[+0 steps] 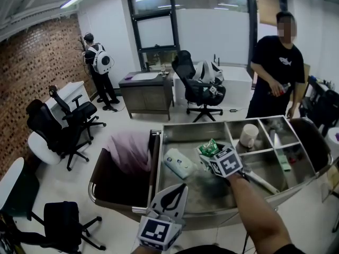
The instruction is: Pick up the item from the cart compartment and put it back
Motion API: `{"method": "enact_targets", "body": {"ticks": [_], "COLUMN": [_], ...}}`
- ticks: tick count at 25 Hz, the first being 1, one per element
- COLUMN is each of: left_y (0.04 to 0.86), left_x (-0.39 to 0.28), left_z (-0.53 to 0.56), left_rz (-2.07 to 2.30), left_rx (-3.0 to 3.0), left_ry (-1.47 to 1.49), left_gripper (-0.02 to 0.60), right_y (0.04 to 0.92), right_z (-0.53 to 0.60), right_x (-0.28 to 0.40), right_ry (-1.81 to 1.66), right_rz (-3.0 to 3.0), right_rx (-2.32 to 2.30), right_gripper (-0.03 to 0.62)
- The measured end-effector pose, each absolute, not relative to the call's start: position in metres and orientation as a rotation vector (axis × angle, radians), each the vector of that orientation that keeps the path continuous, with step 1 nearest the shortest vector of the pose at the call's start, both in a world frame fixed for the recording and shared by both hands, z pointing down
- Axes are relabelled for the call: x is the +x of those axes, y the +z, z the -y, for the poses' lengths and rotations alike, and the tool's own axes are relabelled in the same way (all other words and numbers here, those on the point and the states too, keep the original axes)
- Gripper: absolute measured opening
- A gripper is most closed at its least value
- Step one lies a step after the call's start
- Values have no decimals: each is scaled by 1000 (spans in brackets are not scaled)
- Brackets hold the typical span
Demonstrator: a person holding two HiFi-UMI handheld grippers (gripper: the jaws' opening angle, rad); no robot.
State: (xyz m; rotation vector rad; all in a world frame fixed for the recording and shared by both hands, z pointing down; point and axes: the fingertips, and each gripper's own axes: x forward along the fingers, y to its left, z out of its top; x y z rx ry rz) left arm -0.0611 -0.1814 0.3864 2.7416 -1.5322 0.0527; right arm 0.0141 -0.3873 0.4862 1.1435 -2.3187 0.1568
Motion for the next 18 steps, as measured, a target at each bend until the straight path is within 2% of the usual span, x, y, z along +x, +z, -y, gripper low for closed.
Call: {"method": "enact_targets", "body": {"ticks": [4, 5, 6, 14, 15, 16, 17, 18], "left_y": [386, 386, 386, 384, 384, 383, 383, 383], "left_x": [-61, -61, -61, -60, -60, -60, -60, -60], "left_z": [182, 182, 182, 179, 178, 178, 179, 179], "left_rz": [1531, 1530, 1529, 1530, 1530, 1531, 1533, 1534], "left_rx": [2736, 2737, 2739, 2738, 2737, 2737, 2738, 2740], "left_ry": [50, 50, 50, 47, 47, 45, 42, 42], "left_gripper": [0, 0, 0, 0, 0, 0, 0, 0], "right_y": [483, 483, 483, 487, 485, 481, 477, 474], "right_z": [386, 385, 384, 377, 376, 375, 374, 373], "right_x": [15, 14, 13, 17, 19, 21, 22, 23], "right_ry": [166, 166, 165, 179, 178, 171, 164, 165], "right_rz": [2325, 2328, 2329, 2307, 2310, 2314, 2321, 2331], "right_rx": [1145, 1142, 1137, 1131, 1141, 1158, 1174, 1182], "right_gripper": [380, 438, 456, 446, 405, 282, 86, 20]}}
